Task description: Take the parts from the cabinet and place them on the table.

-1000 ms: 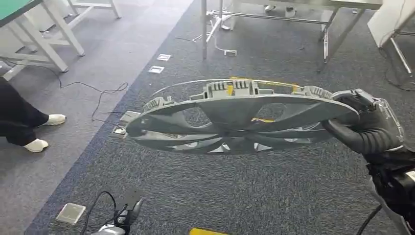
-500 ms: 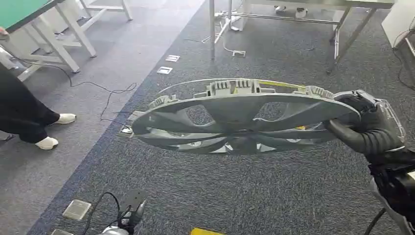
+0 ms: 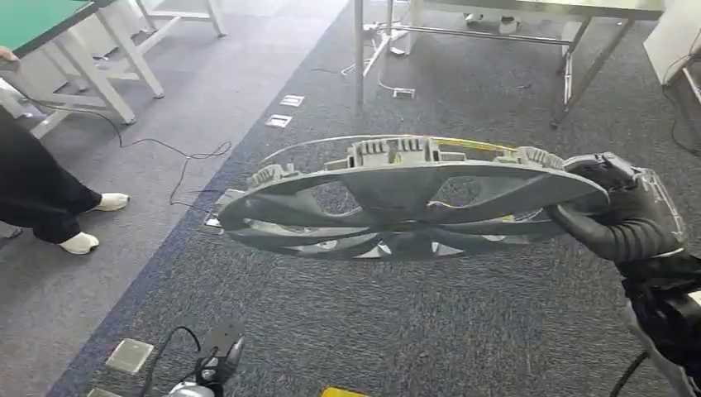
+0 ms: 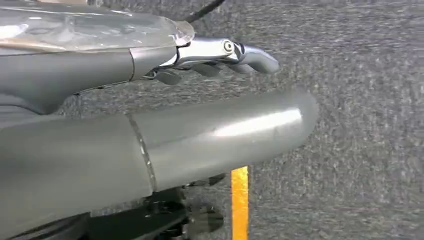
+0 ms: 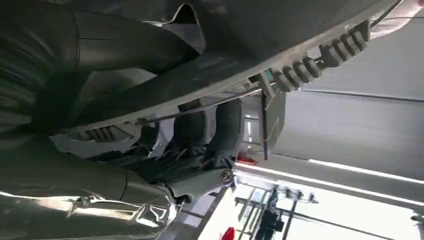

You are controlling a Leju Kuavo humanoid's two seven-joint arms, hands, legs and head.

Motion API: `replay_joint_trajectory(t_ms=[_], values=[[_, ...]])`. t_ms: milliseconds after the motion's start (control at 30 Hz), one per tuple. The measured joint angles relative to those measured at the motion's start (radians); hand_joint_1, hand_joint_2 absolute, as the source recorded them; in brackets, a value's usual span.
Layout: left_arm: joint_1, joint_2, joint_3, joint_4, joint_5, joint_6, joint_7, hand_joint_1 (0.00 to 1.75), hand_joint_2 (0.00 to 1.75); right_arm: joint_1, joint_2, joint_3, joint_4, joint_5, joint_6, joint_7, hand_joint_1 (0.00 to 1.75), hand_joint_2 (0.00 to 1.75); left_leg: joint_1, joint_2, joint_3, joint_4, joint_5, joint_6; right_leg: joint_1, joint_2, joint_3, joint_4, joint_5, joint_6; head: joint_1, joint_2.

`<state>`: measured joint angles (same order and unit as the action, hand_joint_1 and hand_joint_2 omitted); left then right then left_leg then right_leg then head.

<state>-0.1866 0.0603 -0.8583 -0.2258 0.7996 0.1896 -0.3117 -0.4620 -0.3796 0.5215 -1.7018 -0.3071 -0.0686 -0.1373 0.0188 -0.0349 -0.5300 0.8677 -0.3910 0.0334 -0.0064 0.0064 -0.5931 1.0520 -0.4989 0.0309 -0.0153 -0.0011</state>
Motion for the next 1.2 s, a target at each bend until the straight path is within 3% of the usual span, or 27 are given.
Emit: replay_joint_trajectory(t_ms=[67, 100, 133, 167, 200, 233, 267, 300, 333, 400, 433, 467, 533, 600, 867, 933, 1000, 1200], values=[[0.001, 0.0, 0.0, 0.0, 0.0, -0.003, 0.0, 0.0, 0.0, 0.007, 0.0, 0.0, 0.0, 0.0, -0.001, 0.001, 1.75, 1.75, 0.003, 0.001, 0.006, 0.002, -0.008, -0.003, -0.012, -0.001, -0.087, 0.161, -0.058, 0.014, 0.002, 0.0], [0.001, 0.0, 0.0, 0.0, 0.0, -0.006, 0.0, 0.0, 0.0, 0.01, 0.0, 0.002, 0.0, 0.0, 0.0, 0.001, 1.75, 1.75, 0.007, 0.001, 0.007, 0.006, -0.013, -0.007, -0.019, -0.001, -0.108, 0.193, -0.057, 0.022, 0.001, 0.0], [0.002, 0.0, 0.0, 0.0, 0.0, -0.008, 0.0, 0.0, 0.0, 0.011, 0.0, 0.002, 0.0, 0.0, 0.0, 0.002, 1.75, 1.75, 0.012, -0.001, 0.009, 0.013, -0.02, -0.013, -0.026, -0.001, -0.106, 0.177, -0.032, 0.031, 0.002, 0.0], [0.004, -0.002, 0.0, 0.0, 0.0, -0.008, 0.0, 0.0, 0.0, 0.011, 0.0, 0.002, 0.0, 0.0, 0.0, 0.003, 1.75, 1.75, 0.019, -0.003, 0.01, 0.023, -0.031, -0.021, -0.033, -0.002, -0.081, 0.119, 0.01, 0.04, 0.002, 0.0], [0.005, -0.002, 0.0, 0.0, -0.001, -0.008, 0.0, 0.0, 0.0, 0.011, 0.0, 0.001, 0.0, 0.0, 0.0, 0.003, 1.75, 1.75, 0.029, -0.006, 0.011, 0.04, -0.046, -0.032, -0.042, -0.002, -0.036, 0.023, 0.065, 0.052, 0.002, 0.0], [0.005, -0.002, 0.0, 0.0, -0.001, -0.008, 0.0, 0.0, 0.0, 0.01, 0.0, 0.0, 0.0, 0.0, -0.001, 0.002, 1.75, 1.75, 0.034, -0.007, 0.011, 0.062, -0.064, -0.045, -0.053, -0.001, 0.003, -0.067, 0.1, 0.066, 0.004, 0.0], [0.005, 0.006, 0.0, 0.0, -0.002, -0.008, 0.001, 0.0, 0.0, 0.012, 0.0, 0.0, 0.002, 0.0, -0.002, 0.003, 1.75, 1.75, 0.03, -0.009, 0.002, 0.071, -0.076, -0.057, -0.047, 0.013, 0.005, -0.058, 0.065, 0.072, 0.012, 0.0], [0.002, 0.005, 0.0, 0.0, -0.003, -0.008, 0.002, 0.0, 0.0, 0.015, 0.0, 0.002, -0.001, 0.0, -0.003, 0.002, 1.75, 1.75, 0.027, -0.009, -0.002, 0.09, -0.085, -0.065, -0.047, 0.018, 0.005, -0.061, 0.061, 0.047, 0.016, 0.0], [0.001, 0.005, 0.0, 0.0, -0.003, -0.008, 0.002, 0.0, 0.0, 0.02, 0.0, 0.001, -0.002, 0.0, -0.003, 0.003, 1.75, 1.75, 0.027, -0.01, 0.0, 0.082, -0.084, -0.067, -0.046, 0.017, 0.003, -0.051, 0.055, 0.033, 0.005, 0.0], [0.005, 0.005, 0.0, 0.0, -0.003, -0.002, 0.003, 0.0, 0.0, 0.02, 0.0, 0.001, -0.002, 0.007, -0.003, 0.003, 1.75, 1.75, 0.03, -0.015, 0.008, 0.079, -0.079, -0.076, -0.042, 0.014, 0.005, -0.043, 0.054, 0.021, 0.001, 0.0], [0.005, 0.004, 0.0, 0.0, -0.003, 0.005, 0.005, 0.0, 0.0, 0.02, 0.0, 0.0, -0.002, 0.01, -0.003, 0.003, 1.75, 1.75, 0.033, -0.003, 0.007, 0.086, -0.087, -0.078, -0.045, 0.013, 0.014, -0.049, 0.052, 0.013, -0.003, 0.0], [0.005, 0.006, 0.0, 0.0, -0.004, 0.013, 0.005, 0.0, 0.0, 0.021, 0.0, 0.0, -0.001, 0.011, -0.003, 0.003, 1.75, 1.75, 0.026, 0.009, 0.0, 0.095, -0.064, -0.069, -0.041, 0.014, 0.014, -0.046, 0.052, 0.013, -0.01, 0.0], [0.001, 0.01, 0.0, 0.0, -0.003, 0.016, 0.005, 0.0, 0.0, 0.021, 0.001, 0.003, 0.0, 0.011, -0.003, 0.002, 1.75, 1.75, 0.022, 0.006, -0.002, 0.086, -0.06, -0.03, -0.042, 0.013, 0.011, -0.046, 0.052, 0.014, -0.011, 0.0], [0.0, 0.011, 0.0, 0.0, 0.0, 0.016, 0.005, 0.0, 0.0, 0.023, 0.001, 0.003, 0.0, 0.011, -0.003, 0.003, 1.75, 1.75, 0.021, 0.006, -0.002, 0.081, -0.06, -0.027, -0.042, 0.013, 0.004, -0.047, 0.052, 0.014, -0.022, 0.0], [0.002, 0.01, 0.001, 0.0, 0.011, 0.011, 0.01, 0.0, 0.0, 0.031, 0.001, 0.003, 0.013, 0.012, -0.003, 0.003, 1.75, 1.75, 0.023, 0.007, -0.006, 0.078, -0.053, -0.04, -0.038, 0.014, -0.004, -0.048, 0.051, 0.012, -0.044, 0.0], [0.002, 0.009, 0.001, 0.0, 0.011, 0.011, 0.01, 0.0, 0.0, 0.031, 0.001, 0.003, 0.014, 0.012, -0.003, 0.003, 1.75, 1.75, 0.025, 0.009, -0.002, 0.07, -0.063, -0.054, -0.035, 0.013, -0.004, -0.048, 0.05, 0.009, -0.047, 0.0], [0.002, 0.007, 0.001, 0.0, 0.011, 0.008, 0.01, 0.0, 0.0, 0.03, 0.001, 0.003, 0.014, 0.012, -0.003, 0.003, 1.75, 1.75, 0.03, 0.009, 0.004, 0.06, -0.072, -0.086, -0.031, 0.01, -0.003, -0.047, 0.051, 0.006, -0.047, 0.0], [0.002, 0.006, 0.001, 0.0, 0.011, 0.003, 0.01, 0.0, 0.0, 0.023, 0.001, 0.003, 0.013, 0.012, -0.002, 0.002, 1.75, 1.75, 0.027, 0.008, 0.003, 0.069, -0.072, -0.087, -0.03, 0.007, 0.007, -0.053, 0.055, 0.008, -0.033, 0.0]])
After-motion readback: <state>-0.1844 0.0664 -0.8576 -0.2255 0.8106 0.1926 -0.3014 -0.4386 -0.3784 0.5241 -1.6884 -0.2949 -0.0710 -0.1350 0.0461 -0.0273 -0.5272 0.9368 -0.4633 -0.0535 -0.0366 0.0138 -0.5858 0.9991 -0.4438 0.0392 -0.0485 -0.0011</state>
